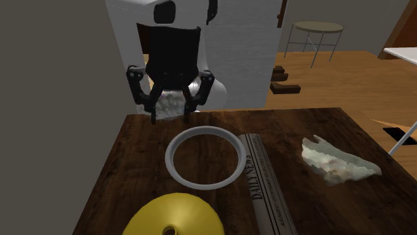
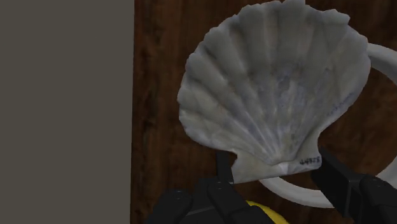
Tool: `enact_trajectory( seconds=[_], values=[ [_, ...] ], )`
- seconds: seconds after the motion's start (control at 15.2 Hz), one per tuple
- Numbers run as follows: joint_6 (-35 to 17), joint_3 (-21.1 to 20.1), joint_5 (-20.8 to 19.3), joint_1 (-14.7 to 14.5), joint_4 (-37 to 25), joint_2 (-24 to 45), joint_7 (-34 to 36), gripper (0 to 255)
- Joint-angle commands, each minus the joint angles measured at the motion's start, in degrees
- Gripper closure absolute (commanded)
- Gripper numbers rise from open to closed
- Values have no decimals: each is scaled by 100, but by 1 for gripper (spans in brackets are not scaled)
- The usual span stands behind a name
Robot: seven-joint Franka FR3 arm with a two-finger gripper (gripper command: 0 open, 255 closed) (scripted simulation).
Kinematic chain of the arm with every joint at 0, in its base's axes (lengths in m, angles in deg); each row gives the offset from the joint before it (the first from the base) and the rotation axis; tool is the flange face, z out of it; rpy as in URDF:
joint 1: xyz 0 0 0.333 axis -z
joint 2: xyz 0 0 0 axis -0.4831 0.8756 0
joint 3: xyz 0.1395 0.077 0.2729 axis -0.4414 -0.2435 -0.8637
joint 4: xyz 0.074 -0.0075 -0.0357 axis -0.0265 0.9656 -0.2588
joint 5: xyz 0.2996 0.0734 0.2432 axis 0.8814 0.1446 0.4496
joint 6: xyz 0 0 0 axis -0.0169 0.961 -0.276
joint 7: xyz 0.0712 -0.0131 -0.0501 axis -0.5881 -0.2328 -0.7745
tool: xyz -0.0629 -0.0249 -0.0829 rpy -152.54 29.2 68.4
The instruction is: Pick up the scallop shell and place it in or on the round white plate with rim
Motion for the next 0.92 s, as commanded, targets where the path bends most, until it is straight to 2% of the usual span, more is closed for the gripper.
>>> enact_trajectory(
  seconds=[0.0, 0.33, 0.86],
  values=[
    [-32, -206, 118, -60, -207, 278, 246, 255],
    [-62, -687, 311, -176, -835, 1019, 816, 255],
    [-648, -676, 320, -199, -63, 837, 893, 255]
  ],
)
